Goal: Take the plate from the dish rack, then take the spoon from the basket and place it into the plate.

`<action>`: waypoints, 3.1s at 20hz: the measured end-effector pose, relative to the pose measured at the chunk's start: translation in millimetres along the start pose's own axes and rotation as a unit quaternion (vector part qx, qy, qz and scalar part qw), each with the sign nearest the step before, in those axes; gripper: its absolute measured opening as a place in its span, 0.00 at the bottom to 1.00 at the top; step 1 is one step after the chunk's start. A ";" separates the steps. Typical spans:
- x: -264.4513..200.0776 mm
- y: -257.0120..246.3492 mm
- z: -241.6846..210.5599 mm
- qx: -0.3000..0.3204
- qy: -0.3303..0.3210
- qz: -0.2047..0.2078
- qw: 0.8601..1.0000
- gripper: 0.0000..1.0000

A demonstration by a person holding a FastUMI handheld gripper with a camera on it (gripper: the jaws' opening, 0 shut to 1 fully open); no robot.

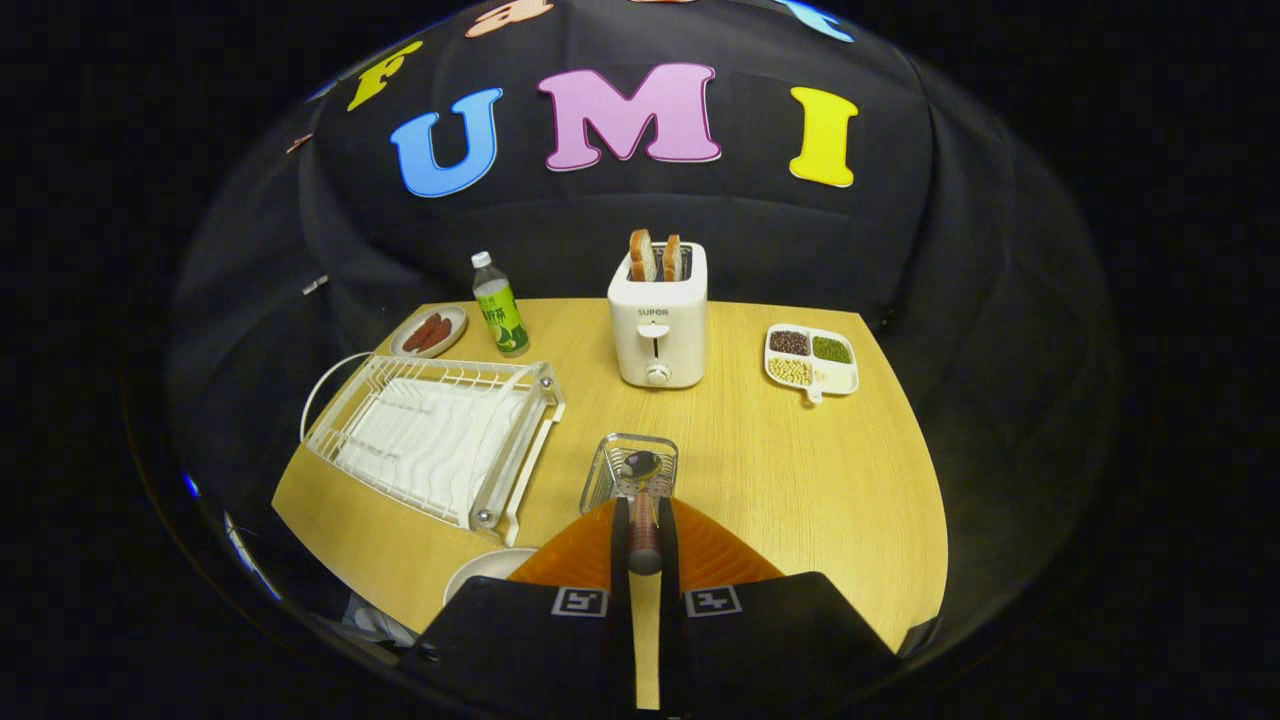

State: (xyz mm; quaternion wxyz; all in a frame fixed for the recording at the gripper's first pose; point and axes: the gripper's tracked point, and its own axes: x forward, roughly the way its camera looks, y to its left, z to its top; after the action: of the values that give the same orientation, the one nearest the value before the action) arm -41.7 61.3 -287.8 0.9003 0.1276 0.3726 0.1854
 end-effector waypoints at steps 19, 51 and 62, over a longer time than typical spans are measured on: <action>-30.1 76.5 -135.9 -0.043 0.095 0.059 0.993 0.13; -9.2 48.4 -138.0 -0.021 0.094 0.006 0.995 1.00; -66.3 11.2 47.1 -0.042 -0.093 -0.025 0.994 0.99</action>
State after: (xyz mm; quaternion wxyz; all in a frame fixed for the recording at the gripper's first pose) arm -53.9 38.6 -209.9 0.9399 0.0968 0.2826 0.1653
